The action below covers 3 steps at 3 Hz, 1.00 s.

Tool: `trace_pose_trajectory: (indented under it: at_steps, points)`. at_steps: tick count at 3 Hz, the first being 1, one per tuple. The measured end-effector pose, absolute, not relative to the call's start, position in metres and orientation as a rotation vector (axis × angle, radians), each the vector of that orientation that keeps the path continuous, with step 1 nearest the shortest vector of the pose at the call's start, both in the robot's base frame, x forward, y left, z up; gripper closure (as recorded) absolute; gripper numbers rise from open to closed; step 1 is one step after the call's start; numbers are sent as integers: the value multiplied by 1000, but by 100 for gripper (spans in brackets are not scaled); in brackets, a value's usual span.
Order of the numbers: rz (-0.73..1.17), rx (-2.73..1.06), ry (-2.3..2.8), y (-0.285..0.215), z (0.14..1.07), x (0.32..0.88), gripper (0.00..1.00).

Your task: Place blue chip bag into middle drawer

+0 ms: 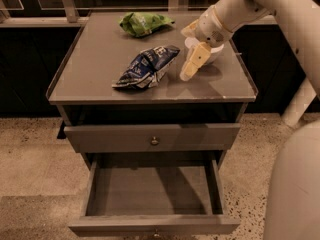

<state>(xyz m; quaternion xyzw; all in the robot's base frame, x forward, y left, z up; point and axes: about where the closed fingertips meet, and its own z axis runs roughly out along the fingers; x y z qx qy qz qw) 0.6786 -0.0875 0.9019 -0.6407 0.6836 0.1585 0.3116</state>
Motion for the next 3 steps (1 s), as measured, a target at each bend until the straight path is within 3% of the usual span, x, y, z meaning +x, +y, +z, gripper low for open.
trace_pose_trajectory:
  at_steps: [3]
  points:
    - [562,-1708,1755,-36,865,716,0]
